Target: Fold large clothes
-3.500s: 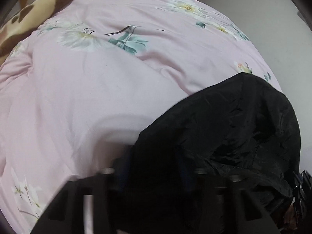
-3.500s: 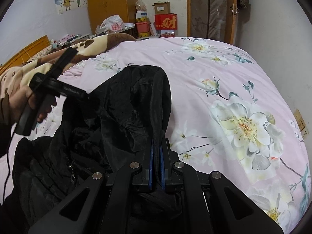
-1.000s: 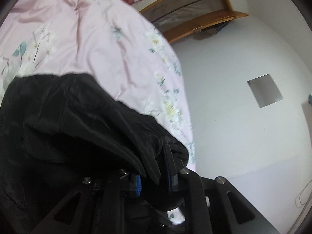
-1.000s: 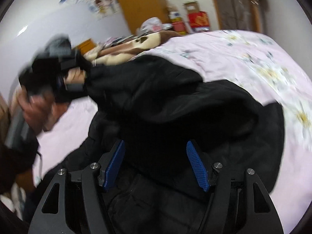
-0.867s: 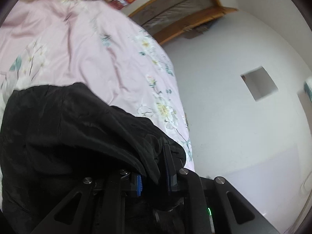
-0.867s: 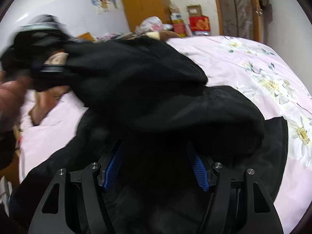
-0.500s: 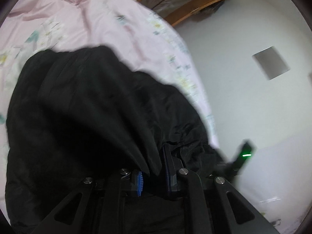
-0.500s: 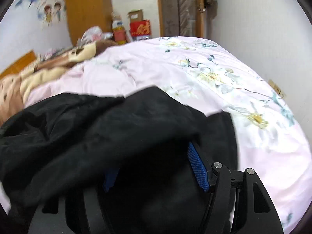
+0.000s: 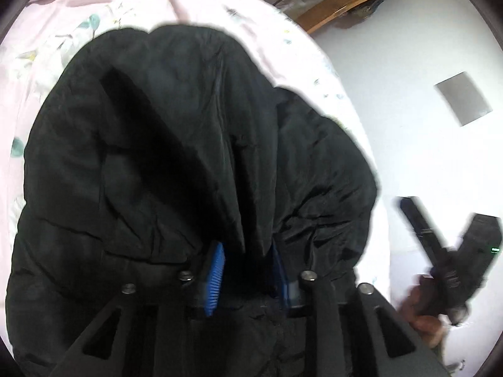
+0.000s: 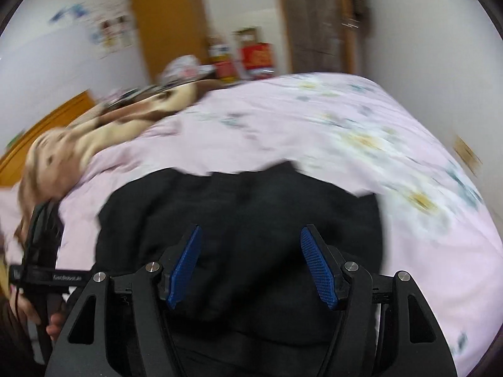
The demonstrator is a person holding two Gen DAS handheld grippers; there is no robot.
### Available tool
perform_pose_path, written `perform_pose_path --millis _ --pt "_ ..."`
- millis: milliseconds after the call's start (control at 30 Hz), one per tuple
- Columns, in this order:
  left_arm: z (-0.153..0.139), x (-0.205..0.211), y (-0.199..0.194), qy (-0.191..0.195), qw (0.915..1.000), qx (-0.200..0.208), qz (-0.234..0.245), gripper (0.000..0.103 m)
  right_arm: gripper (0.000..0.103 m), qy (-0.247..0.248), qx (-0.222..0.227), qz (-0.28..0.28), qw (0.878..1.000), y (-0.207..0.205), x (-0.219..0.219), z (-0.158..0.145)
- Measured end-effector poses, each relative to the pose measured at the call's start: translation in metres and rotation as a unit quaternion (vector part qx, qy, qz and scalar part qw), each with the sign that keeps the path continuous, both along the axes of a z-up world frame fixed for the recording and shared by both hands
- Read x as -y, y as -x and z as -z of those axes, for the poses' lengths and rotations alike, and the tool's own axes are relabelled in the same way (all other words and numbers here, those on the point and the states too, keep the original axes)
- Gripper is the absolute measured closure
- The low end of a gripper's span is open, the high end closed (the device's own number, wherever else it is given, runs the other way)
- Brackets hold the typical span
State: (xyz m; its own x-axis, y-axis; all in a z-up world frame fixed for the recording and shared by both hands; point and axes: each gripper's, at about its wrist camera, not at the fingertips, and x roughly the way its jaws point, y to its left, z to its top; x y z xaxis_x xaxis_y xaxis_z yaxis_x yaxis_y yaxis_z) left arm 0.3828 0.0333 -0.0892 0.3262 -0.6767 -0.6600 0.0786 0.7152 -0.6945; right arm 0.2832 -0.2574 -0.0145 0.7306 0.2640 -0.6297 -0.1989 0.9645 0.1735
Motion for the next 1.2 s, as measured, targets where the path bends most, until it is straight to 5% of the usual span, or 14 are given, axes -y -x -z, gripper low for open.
perform_pose_path --millis 67,133,200,367,500,533,633,733,1033,1100,1167,1200 --pt "-0.008 -0.016 0.001 0.028 0.9995 0.012 -0.012 0.062 0.037 0.001 -0.021 -0.038 0.999 -0.018 -0.022 0.017" --pt "-0.017 -0.038 -0.004 0.054 0.9972 0.034 -0.038 0.039 0.037 0.013 -0.066 -0.057 0.996 -0.03 -0.033 0.038" --pt "-0.022 -0.052 -0.013 0.049 0.9956 0.043 -0.067 0.028 0.037 0.03 -0.085 -0.053 0.995 -0.033 -0.037 0.053" --pt "0.011 -0.068 -0.058 0.117 0.9872 -0.039 -0.101 0.028 0.037 0.035 -0.09 -0.055 0.994 -0.027 -0.031 0.068" --pt "0.022 -0.076 -0.073 0.183 0.9723 -0.036 -0.141 0.03 0.037 0.031 -0.091 -0.057 0.994 -0.028 -0.032 0.068" --pt "0.017 -0.076 -0.073 0.182 0.9724 -0.023 -0.144 0.041 0.037 0.033 -0.09 -0.057 0.994 -0.027 -0.032 0.069" --pt "-0.011 -0.072 -0.072 0.135 0.9811 0.05 -0.13 0.079 0.037 0.025 -0.087 -0.06 0.994 -0.024 -0.033 0.071" --pt "-0.018 -0.067 -0.069 0.067 0.9874 0.087 -0.114 0.088 0.037 0.022 -0.08 -0.062 0.995 -0.02 -0.034 0.072" --pt "0.032 -0.102 -0.046 -0.004 0.9857 -0.011 -0.168 0.083 0.037 0.005 -0.11 -0.073 0.991 -0.011 -0.034 0.07" --pt "0.015 -0.104 -0.04 0.001 0.987 -0.006 -0.161 0.08 0.037 -0.014 -0.094 -0.057 0.994 -0.008 -0.023 0.053" --pt "-0.014 -0.103 -0.033 -0.043 0.9871 0.024 -0.152 0.07 0.037 -0.019 -0.056 -0.045 0.997 -0.004 -0.014 0.029" --pt "-0.033 -0.1 -0.028 -0.076 0.9847 0.053 -0.148 0.056 0.037 -0.011 -0.04 -0.038 0.998 -0.004 -0.011 0.019"
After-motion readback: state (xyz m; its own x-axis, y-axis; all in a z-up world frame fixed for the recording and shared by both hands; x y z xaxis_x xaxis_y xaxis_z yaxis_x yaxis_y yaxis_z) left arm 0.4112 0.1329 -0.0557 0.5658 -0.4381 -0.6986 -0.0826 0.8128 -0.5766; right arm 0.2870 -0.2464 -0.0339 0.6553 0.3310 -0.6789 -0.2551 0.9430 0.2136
